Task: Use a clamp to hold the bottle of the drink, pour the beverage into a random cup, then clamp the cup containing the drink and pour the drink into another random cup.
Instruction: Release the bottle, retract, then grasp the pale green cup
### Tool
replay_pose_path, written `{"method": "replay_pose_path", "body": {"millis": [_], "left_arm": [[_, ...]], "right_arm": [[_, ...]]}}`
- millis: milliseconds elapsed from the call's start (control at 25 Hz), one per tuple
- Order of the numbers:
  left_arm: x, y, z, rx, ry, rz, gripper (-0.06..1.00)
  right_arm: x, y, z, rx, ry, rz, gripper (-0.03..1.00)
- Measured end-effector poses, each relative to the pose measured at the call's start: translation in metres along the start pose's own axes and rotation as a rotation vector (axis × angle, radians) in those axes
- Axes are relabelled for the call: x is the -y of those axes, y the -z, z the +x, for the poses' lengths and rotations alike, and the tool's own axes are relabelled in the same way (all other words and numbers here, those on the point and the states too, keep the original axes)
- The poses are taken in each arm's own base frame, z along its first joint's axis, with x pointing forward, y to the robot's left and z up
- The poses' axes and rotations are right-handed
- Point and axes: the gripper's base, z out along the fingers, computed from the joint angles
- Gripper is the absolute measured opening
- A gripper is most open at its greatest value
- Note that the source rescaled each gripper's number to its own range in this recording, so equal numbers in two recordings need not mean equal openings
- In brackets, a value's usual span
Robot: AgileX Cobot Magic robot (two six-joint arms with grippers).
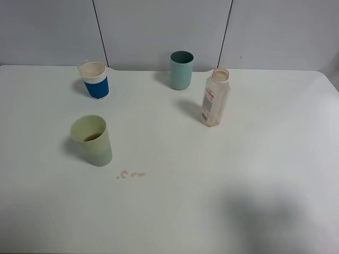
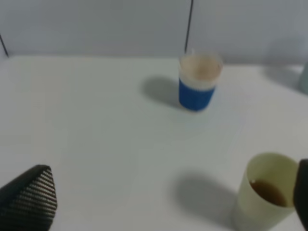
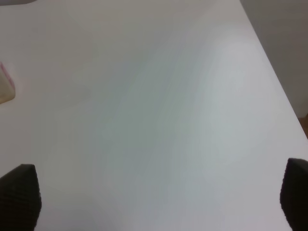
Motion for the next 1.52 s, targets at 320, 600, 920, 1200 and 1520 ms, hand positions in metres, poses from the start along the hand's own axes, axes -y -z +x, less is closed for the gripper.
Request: {"method": "replay_pose_path", "body": {"millis": [320,600,920,1200,1520], "left_arm": [[0.002,-0.049,-0.013,-0.078,-0.06,0.081,1.0],[-0.001,-0.06,-0.017,-0.056,-0.123,0.059,1.0],[0.0,-0.073,0.01,-0.065,-0.145,0.073,1.0],[0.016,-0.08,0.038,-0.073,-0.09,0.2,1.0],[0.021,-0.083,0.06,-0.108,-0.086,0.254,1.0]], "right_arm": [[0.0,0.0,0.0,0.0,0.0,0.0,1.0],[0.0,0.0,0.0,0.0,0.0,0.0,1.0],[0.0,0.0,0.0,0.0,0.0,0.0,1.0],[0.0,0.0,0.0,0.0,0.0,0.0,1.0],[0.0,0.0,0.0,0.0,0.0,0.0,1.0]]}}
